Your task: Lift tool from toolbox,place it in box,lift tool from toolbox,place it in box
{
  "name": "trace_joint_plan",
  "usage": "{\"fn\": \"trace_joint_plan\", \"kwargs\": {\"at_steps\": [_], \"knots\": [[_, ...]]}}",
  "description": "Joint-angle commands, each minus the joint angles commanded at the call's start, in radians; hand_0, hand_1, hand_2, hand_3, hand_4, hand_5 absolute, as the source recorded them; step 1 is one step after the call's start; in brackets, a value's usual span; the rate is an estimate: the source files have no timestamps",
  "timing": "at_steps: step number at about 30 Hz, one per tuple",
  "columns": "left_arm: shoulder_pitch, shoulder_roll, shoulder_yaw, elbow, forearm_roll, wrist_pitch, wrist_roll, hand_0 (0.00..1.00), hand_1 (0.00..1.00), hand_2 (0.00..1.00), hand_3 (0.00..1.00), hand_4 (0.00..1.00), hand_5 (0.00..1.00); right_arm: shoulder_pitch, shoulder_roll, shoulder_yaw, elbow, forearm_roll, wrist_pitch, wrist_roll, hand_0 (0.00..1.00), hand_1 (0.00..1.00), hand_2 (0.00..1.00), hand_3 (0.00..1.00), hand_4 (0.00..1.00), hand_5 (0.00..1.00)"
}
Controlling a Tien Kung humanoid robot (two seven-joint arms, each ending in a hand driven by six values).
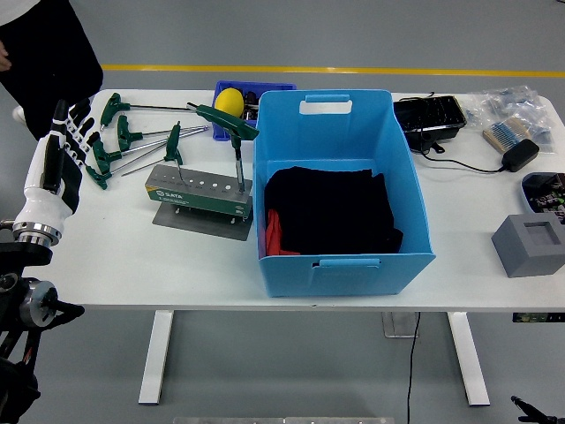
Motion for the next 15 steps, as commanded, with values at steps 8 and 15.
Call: {"fn": "trace_joint_plan", "kwargs": {"at_steps": [8, 15], "knots": [[-0.003, -0.002, -0.001, -0.001, 0.003, -0.003, -0.001, 0.932, 0.988, 0.998, 0.882, 0.92, 0.998, 0.003, -0.002, -0.004, 0.0, 0.006, 0.0, 0.002, 0.619, 0.604, 0.67, 0.562, 0.821, 0.682], [-0.001, -0.002, -0.002, -0.001, 0.007, -0.003, -0.001, 0.932, 0.988, 0.998, 0.882, 0.92, 0.998, 0.002, -0.002, -0.005, -0.001, 0.009, 0.0, 0.002, 0.619, 0.606, 0.67, 0.562, 0.82, 0.683]]}}
